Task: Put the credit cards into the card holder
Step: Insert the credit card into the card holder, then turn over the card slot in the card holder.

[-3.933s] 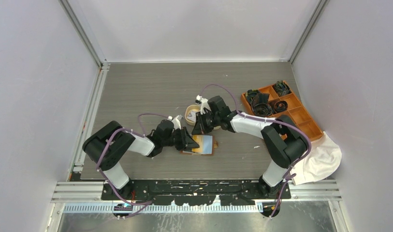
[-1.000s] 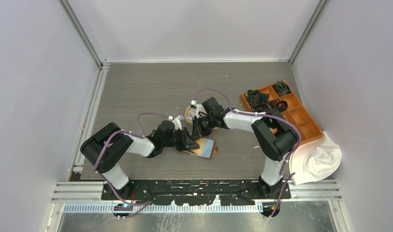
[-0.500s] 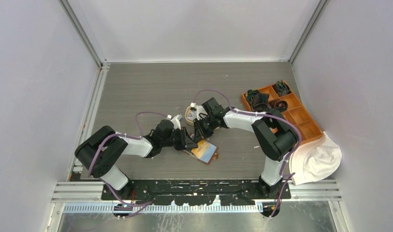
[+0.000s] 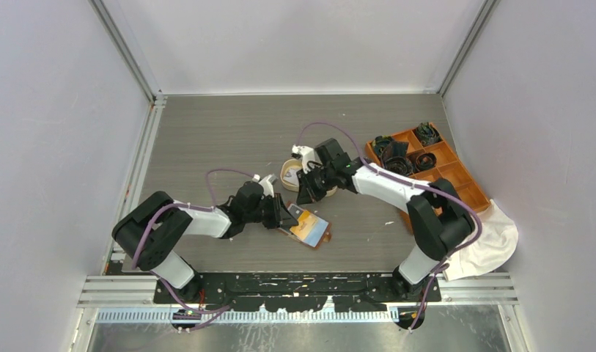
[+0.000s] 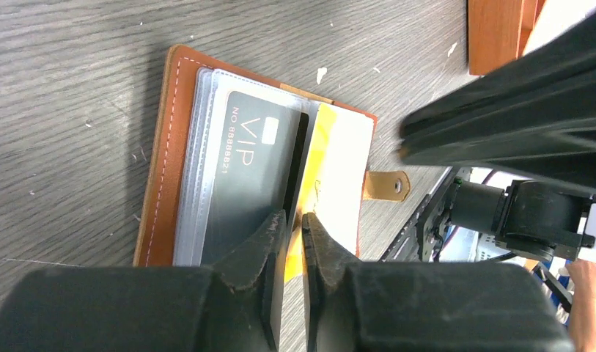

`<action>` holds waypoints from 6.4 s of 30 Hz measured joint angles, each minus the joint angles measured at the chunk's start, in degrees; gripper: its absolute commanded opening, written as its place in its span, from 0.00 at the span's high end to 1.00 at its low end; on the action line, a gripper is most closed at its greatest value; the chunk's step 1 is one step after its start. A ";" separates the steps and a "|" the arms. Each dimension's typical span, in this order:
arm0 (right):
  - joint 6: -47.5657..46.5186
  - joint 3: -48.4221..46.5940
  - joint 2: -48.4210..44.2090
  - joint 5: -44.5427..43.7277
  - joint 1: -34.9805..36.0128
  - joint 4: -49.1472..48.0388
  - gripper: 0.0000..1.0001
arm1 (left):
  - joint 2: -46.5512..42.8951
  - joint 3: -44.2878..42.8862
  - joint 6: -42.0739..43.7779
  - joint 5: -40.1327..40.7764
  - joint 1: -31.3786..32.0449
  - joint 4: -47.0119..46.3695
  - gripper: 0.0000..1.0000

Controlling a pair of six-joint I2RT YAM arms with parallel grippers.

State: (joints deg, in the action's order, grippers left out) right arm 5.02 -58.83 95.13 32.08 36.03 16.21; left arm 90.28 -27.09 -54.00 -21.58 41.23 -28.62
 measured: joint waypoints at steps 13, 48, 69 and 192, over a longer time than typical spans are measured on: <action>-71.97 11.54 -19.56 11.41 1.66 27.52 0.88 | 1.25 -1.20 0.44 -1.20 0.00 1.03 0.94; -85.35 18.12 -13.73 -12.61 14.25 16.04 0.97 | 5.97 -0.31 -5.64 -0.37 2.95 -6.67 0.91; -83.84 17.88 -13.73 -13.99 13.38 16.31 0.95 | -1.11 -2.71 -0.76 3.52 3.48 6.03 0.73; -0.02 -0.24 5.16 -2.80 -6.05 11.47 0.51 | -3.93 11.87 5.35 18.49 5.86 -17.20 0.69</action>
State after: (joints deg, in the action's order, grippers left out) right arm 4.99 -59.07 100.29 29.28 29.98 27.68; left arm 86.35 -15.22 -48.64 -3.09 47.09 -45.82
